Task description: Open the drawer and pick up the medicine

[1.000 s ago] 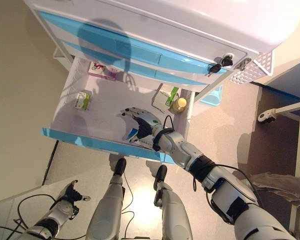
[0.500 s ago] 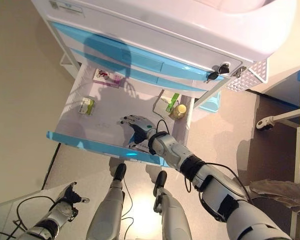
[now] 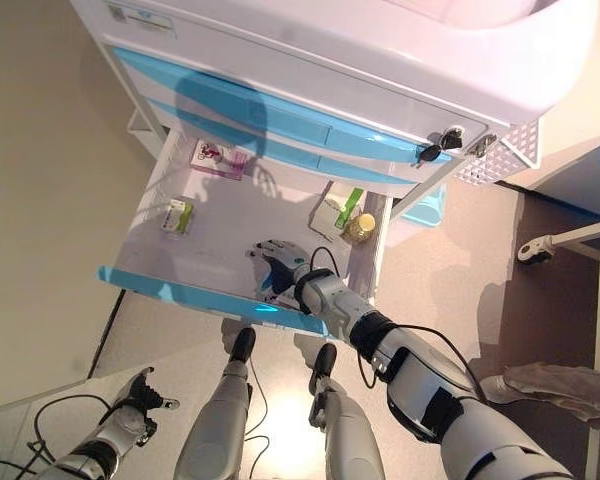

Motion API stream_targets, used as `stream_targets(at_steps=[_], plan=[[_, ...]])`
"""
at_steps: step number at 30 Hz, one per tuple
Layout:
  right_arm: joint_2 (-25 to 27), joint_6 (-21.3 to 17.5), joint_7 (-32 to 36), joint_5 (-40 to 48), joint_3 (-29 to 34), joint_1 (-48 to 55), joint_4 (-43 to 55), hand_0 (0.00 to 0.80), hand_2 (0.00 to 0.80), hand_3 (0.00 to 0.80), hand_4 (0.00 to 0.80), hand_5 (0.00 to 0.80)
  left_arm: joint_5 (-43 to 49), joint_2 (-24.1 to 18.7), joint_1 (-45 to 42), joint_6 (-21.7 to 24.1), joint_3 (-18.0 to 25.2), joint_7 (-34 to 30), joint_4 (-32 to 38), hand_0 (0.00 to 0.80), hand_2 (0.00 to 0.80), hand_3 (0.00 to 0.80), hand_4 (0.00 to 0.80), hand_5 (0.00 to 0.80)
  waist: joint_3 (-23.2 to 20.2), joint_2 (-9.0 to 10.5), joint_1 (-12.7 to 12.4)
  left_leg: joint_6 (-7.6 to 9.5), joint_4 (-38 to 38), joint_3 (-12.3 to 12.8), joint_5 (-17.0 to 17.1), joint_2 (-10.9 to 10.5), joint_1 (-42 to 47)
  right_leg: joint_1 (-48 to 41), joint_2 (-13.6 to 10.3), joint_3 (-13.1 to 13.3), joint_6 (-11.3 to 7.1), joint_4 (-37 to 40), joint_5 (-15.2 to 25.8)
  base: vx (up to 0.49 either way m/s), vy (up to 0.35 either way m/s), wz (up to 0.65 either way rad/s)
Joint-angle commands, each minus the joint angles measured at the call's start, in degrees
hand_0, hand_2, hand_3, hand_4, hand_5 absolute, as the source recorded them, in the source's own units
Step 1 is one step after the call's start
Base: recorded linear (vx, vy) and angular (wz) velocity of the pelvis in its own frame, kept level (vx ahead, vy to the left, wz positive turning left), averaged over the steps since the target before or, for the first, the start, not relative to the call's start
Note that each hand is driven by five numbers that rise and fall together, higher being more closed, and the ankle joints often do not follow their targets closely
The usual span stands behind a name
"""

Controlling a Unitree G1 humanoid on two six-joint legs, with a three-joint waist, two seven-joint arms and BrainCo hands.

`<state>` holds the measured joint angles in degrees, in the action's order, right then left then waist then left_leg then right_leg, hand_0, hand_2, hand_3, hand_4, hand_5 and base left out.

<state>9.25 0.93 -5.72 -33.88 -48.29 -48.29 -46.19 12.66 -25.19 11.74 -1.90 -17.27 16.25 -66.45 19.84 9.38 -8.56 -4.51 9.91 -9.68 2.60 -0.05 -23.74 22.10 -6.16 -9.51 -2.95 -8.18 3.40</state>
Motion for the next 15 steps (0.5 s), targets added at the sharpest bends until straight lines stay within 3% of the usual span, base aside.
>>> stream_targets(at_steps=[1,15], plan=[[-1.1,0.3,-1.8,-0.3,-0.9,-4.0,-3.1,0.000,0.000,0.000,0.000,0.000,-0.5,-0.1,-0.5,0.0,-0.8,0.7,-2.0,0.000,0.000,0.000,0.000,0.000,1.3,0.08,0.4,4.23,-1.3,-1.2,-0.3,-3.8,-1.0,-0.7,-0.6,0.8,-3.11,-0.6,-0.1,0.000,0.000,0.00],[-0.5,1.8,-2.3,-1.5,-0.2,-5.6,-9.3,0.000,0.000,0.000,0.000,0.000,-1.0,0.2,-0.3,-0.1,-1.7,0.3,-2.6,0.000,0.000,0.000,0.000,0.000,1.4,-0.55,0.4,4.21,-1.2,-1.0,-0.3,-3.9,-1.0,-0.6,-0.8,1.0,-3.13,-0.7,0.0,0.000,0.000,0.00]])
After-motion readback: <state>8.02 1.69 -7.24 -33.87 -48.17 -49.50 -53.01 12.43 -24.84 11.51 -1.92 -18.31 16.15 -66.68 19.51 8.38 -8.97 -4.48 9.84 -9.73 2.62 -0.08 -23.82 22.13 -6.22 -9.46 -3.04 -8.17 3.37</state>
